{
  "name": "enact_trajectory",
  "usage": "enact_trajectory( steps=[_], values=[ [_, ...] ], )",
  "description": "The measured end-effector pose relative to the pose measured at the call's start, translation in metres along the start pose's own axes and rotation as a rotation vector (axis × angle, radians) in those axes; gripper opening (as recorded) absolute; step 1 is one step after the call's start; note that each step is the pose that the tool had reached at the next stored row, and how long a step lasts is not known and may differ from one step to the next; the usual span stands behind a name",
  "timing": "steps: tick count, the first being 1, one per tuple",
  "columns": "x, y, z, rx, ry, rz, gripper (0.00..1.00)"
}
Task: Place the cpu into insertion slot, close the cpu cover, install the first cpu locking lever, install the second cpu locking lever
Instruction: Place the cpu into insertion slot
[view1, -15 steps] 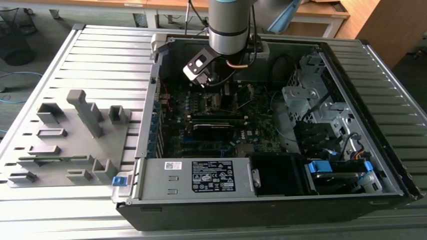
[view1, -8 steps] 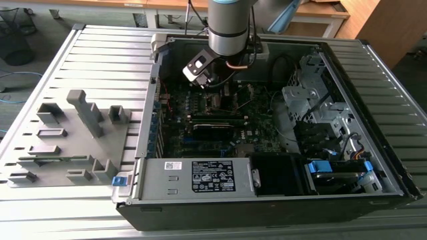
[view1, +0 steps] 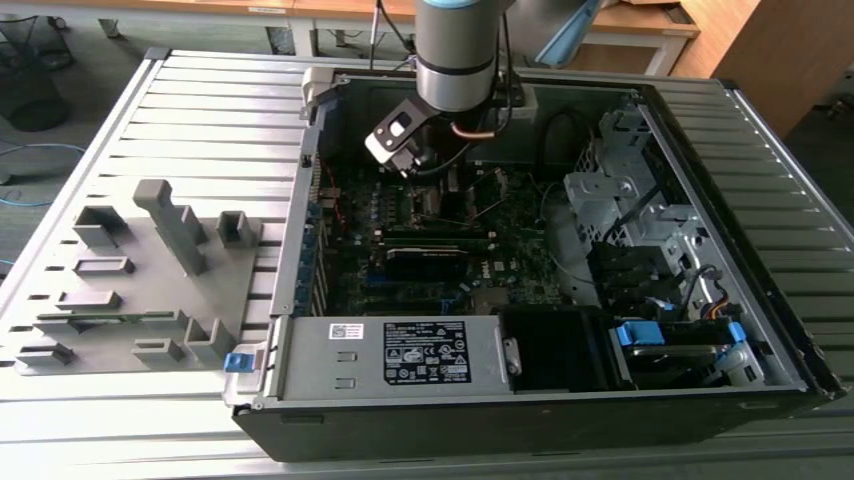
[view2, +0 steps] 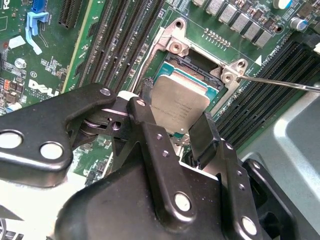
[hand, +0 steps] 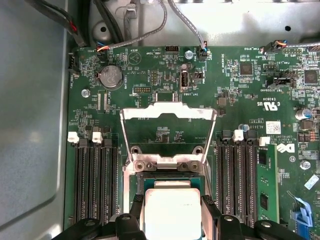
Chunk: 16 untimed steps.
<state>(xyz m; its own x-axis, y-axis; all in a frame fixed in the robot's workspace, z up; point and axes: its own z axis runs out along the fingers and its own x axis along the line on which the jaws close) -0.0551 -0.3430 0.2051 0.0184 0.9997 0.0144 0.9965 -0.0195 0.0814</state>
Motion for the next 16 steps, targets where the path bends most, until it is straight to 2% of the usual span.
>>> enact_trajectory(
  steps=[4,16],
  values=[
    [-0.0001,-0.0006,0.0025,0.0002,-0.0005,0.000,0.54],
    [0.0006,-0.0020,0.0038,-0.0011,-0.0003,0.000,0.54]
  ],
)
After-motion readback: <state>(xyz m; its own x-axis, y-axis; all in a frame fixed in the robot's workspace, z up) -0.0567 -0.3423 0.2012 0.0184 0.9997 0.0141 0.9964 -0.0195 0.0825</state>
